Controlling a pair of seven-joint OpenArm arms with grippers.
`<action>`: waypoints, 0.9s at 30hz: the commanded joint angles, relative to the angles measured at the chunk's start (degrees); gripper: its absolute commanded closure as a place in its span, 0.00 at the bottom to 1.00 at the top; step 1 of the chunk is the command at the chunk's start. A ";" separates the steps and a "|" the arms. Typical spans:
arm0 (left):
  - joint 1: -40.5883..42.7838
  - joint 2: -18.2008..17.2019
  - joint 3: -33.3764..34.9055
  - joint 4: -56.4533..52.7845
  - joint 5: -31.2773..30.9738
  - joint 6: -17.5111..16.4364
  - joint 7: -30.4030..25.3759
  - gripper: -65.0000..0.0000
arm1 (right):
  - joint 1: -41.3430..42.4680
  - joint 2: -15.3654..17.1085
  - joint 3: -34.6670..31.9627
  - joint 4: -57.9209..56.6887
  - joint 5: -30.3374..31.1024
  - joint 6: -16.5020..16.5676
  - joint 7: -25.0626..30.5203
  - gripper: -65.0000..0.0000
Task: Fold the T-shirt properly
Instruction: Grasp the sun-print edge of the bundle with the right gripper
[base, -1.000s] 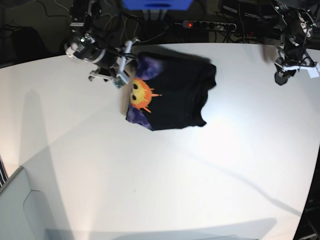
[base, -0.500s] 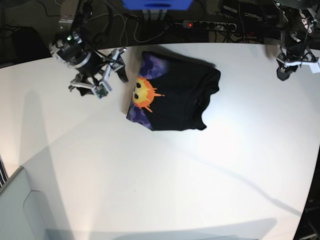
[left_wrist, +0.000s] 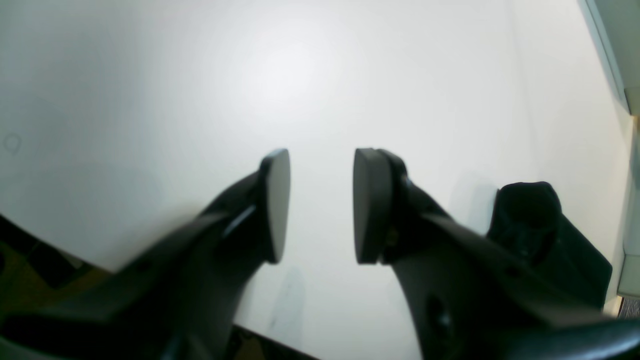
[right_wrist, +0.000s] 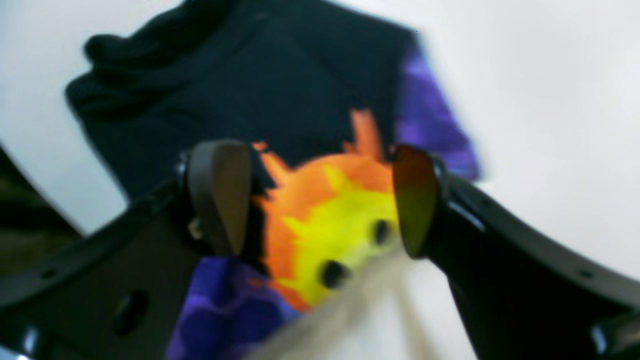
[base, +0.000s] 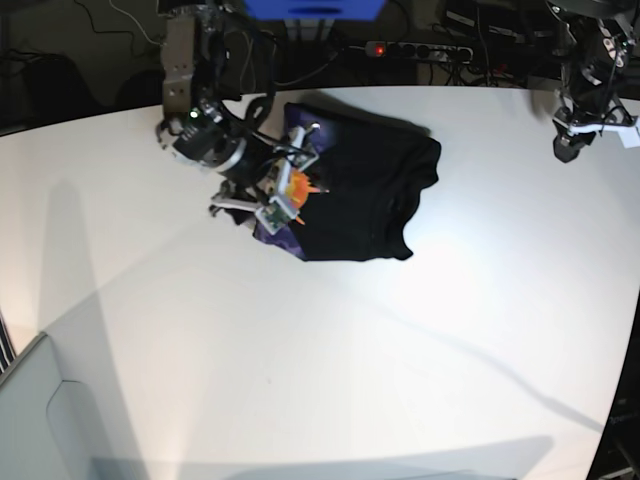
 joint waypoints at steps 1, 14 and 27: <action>0.24 -0.86 -0.51 0.70 -0.89 -0.46 -0.72 0.68 | 0.92 -0.27 0.00 -0.13 0.45 -0.94 1.24 0.33; 0.59 -0.95 -0.60 0.52 -0.89 -0.46 -0.81 0.68 | 1.18 -0.19 0.08 -4.96 0.19 -1.03 4.32 0.80; 0.59 -0.95 -0.60 0.52 -0.98 -0.46 -0.81 0.68 | -2.78 0.60 -0.36 6.46 0.37 -0.76 4.41 1.00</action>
